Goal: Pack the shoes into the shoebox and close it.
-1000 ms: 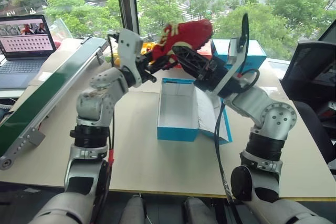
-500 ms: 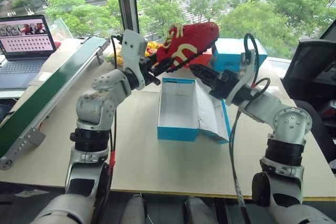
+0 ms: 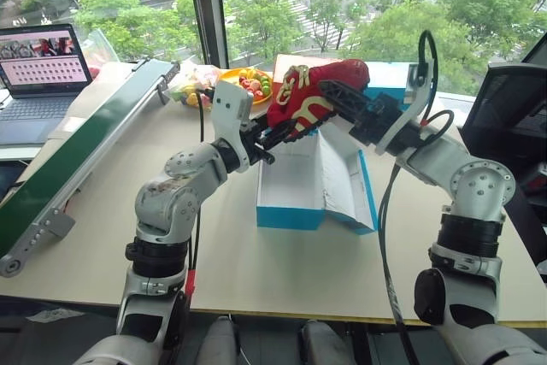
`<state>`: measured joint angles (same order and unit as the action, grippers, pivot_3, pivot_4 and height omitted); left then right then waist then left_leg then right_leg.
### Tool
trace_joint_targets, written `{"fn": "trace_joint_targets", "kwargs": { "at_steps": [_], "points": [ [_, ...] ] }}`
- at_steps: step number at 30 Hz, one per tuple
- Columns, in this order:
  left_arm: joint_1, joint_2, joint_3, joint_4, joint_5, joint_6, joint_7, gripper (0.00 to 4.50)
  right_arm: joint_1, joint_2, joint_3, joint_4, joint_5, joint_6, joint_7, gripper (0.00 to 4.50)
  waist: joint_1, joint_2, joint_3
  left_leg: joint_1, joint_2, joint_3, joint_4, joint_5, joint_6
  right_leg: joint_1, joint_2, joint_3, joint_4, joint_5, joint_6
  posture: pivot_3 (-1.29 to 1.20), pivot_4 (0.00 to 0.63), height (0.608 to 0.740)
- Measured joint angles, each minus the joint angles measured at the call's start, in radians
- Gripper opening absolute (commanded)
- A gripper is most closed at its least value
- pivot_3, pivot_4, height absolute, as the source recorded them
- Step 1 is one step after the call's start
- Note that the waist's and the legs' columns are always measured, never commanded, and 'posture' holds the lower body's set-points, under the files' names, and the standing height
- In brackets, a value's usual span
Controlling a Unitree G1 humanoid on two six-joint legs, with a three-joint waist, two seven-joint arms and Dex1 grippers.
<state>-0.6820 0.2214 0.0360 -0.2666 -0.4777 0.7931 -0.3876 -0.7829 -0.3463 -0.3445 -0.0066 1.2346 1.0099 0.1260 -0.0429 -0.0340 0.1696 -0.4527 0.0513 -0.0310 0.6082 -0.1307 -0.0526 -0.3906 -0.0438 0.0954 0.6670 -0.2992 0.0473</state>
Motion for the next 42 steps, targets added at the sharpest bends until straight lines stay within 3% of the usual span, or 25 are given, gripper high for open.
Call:
{"fn": "trace_joint_targets", "kwargs": {
  "at_steps": [4,8,12,18,22,30,42],
  "points": [
    [-0.004,0.008,-0.001,0.000,0.000,-0.001,0.001,1.63,-0.004,0.001,0.007,0.003,-0.012,-0.003,-0.002,1.04,0.000,0.000,0.000,0.000,0.000,0.000,0.000,0.000,0.000,0.000,0.000,0.000,0.000,0.000,0.000,0.00,0.150,0.739],
    [-0.004,0.009,0.006,-0.001,-0.001,-0.001,0.016,3.20,-0.036,0.001,0.021,0.022,-0.045,-0.003,-0.002,0.36,-0.001,0.000,0.000,0.000,0.000,0.000,0.000,0.000,0.000,0.000,0.000,0.000,0.000,0.000,0.000,0.00,0.150,0.739],
    [0.027,0.076,0.012,-0.030,0.000,-0.005,-0.012,4.44,-0.089,-0.004,0.045,0.058,-0.086,-0.003,0.001,0.29,-0.005,0.000,0.000,0.000,0.000,0.000,-0.001,0.000,0.000,-0.001,0.000,0.000,0.000,0.000,0.000,0.00,0.150,0.739],
    [0.245,0.434,0.101,-0.065,-0.003,-0.071,-0.282,4.44,-0.144,-0.097,0.202,0.108,-0.331,-0.025,0.041,0.29,-0.015,0.002,0.001,-0.001,0.000,0.001,-0.002,0.000,0.000,-0.004,0.000,0.001,-0.001,0.000,0.000,0.00,0.150,0.739],
    [0.322,0.537,0.153,-0.076,-0.042,-0.090,-0.411,4.44,-0.150,-0.099,0.358,0.130,-0.480,-0.012,0.078,0.29,-0.002,0.002,0.002,-0.001,0.001,0.001,-0.002,0.000,0.000,-0.004,0.000,0.001,-0.001,0.000,-0.001,0.00,0.150,0.739],
    [0.370,0.528,0.165,-0.116,-0.040,-0.115,-0.389,4.44,-0.147,-0.115,0.483,0.163,-0.614,0.074,0.157,0.29,0.006,0.002,0.002,-0.006,0.001,0.001,-0.001,0.000,0.000,-0.008,0.000,0.000,-0.001,0.000,-0.001,0.00,0.150,0.739],
    [0.540,0.389,0.136,-0.253,-0.066,-0.113,-0.255,4.44,-0.040,-0.182,0.440,-0.040,-0.628,0.402,0.162,0.29,0.000,0.002,0.002,-0.006,0.001,0.001,0.001,0.000,0.001,-0.010,0.000,0.001,0.004,0.000,-0.001,0.00,0.150,0.739]
  ]
}}
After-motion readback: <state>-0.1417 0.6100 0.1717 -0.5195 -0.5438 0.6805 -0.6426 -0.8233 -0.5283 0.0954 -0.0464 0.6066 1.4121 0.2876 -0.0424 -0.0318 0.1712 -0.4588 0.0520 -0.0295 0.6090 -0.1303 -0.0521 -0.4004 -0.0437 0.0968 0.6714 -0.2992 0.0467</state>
